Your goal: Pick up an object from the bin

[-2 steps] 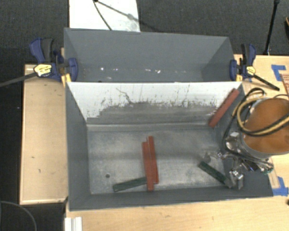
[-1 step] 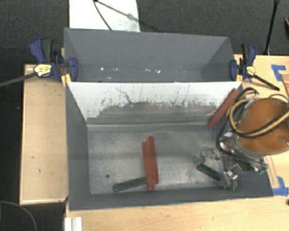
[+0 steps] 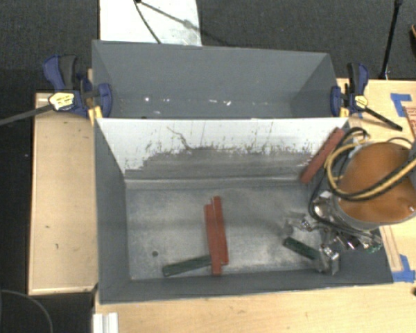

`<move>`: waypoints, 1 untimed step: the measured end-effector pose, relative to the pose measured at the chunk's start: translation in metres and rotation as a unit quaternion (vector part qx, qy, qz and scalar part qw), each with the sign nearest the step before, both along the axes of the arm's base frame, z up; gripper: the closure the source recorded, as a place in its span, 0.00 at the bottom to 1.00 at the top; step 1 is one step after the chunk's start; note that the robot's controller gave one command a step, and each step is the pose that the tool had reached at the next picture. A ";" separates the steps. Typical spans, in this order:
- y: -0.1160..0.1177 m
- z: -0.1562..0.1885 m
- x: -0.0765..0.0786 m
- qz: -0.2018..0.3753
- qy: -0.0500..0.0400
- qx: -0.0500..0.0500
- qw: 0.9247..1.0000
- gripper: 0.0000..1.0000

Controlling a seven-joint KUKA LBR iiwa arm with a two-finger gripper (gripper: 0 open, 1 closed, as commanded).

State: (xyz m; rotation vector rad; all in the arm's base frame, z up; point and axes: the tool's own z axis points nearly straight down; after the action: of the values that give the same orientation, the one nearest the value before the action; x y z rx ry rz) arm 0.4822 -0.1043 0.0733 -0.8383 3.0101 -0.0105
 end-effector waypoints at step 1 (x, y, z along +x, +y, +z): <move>0.001 -0.003 -0.005 0.001 0.008 0.001 1.000 1.00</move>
Offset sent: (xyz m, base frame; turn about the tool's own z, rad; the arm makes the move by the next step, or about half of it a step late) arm 0.0000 0.0000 0.0000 0.0000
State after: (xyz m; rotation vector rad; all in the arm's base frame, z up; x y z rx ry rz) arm 0.4772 -0.1034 0.0702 -0.8463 3.0222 -0.0001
